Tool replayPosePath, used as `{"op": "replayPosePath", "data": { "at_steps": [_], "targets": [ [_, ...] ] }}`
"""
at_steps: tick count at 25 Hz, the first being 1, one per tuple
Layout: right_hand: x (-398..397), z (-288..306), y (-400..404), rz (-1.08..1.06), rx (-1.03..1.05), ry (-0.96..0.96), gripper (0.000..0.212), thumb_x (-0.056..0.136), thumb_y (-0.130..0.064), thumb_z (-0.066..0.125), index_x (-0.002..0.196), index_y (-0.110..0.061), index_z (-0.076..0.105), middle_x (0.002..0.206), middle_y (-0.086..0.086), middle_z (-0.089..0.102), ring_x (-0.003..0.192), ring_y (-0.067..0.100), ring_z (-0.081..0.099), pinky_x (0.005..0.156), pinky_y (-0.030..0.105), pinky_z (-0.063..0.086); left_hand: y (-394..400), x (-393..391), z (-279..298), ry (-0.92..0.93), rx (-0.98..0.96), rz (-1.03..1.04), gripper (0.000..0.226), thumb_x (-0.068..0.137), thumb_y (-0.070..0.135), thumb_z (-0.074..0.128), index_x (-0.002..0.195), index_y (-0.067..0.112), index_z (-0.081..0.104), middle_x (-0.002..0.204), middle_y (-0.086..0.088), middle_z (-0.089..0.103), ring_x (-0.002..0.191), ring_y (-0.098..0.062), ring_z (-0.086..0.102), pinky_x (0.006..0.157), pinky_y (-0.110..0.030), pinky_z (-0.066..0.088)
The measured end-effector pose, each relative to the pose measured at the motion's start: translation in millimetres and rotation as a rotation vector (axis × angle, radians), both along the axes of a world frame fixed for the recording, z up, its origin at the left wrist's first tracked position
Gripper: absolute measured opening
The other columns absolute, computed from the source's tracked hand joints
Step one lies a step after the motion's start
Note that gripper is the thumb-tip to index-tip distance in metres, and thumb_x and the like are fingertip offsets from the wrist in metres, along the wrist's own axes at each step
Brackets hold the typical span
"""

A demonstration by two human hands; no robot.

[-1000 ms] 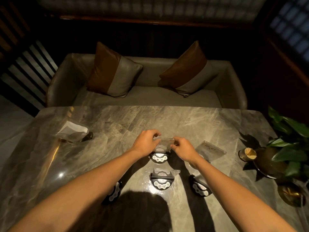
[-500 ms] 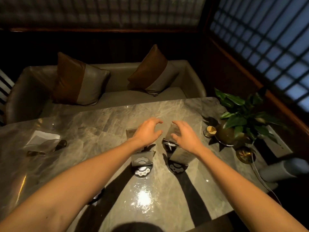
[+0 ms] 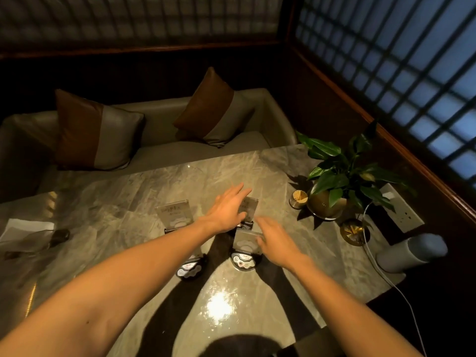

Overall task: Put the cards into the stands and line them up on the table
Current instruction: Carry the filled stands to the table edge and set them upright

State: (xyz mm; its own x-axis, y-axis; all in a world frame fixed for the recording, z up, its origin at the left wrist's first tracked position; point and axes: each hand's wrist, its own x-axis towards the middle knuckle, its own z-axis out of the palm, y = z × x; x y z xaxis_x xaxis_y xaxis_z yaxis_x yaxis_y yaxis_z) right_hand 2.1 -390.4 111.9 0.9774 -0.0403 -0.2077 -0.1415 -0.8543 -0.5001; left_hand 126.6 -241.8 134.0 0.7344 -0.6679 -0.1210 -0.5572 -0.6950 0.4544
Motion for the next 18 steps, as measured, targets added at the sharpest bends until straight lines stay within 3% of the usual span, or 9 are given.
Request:
{"op": "replayPosePath", "data": {
  "at_steps": [2,5,8,11,18],
  "targets": [
    [0,-9,-6,0.066,0.015,0.016,0.038,0.096,-0.01,0.055,0.134,-0.019,0.054,0.133,0.007,0.059,0.12,0.026,0.058,0.096,0.038,0.049,-12,3,-4,0.012,0.077,-0.004,0.075,0.093,0.019,0.066,0.156,0.022,0.026,0.165,-0.007,0.02,0.152,-0.026,0.017,0.119,-0.049,0.022],
    [6,-15,-21,0.139,0.032,0.069,0.018,0.096,-0.01,0.049,0.11,-0.02,0.056,0.102,0.008,0.066,0.09,0.029,0.064,0.074,0.041,0.052,-27,9,-12,0.016,0.192,0.019,0.069,0.09,0.019,0.069,0.151,0.021,0.037,0.155,-0.006,0.039,0.145,-0.029,0.031,0.113,-0.049,0.029],
    [12,-17,-35,0.131,0.079,0.057,0.024,0.096,-0.011,0.048,0.116,-0.021,0.058,0.105,0.007,0.068,0.093,0.026,0.064,0.078,0.044,0.054,-35,11,-12,-0.049,0.258,0.043,0.047,0.088,0.019,0.068,0.133,0.024,0.057,0.127,-0.005,0.058,0.12,-0.028,0.053,0.096,-0.041,0.038],
    [18,-11,-56,0.129,0.063,0.077,0.024,0.096,-0.011,0.05,0.114,-0.022,0.06,0.107,0.004,0.068,0.095,0.024,0.064,0.08,0.043,0.055,-31,10,-9,-0.072,0.258,0.092,0.027,0.09,0.016,0.062,0.116,0.023,0.066,0.112,-0.005,0.062,0.102,-0.03,0.063,0.076,-0.035,0.042],
    [35,33,-102,0.073,-0.074,0.027,0.019,0.093,-0.008,0.051,0.103,-0.022,0.06,0.097,0.003,0.068,0.09,0.024,0.064,0.077,0.046,0.054,-16,12,13,-0.058,0.179,0.171,0.036,0.095,0.015,0.063,0.129,0.023,0.062,0.11,-0.002,0.07,0.1,-0.023,0.067,0.078,-0.036,0.052]
  ]
}}
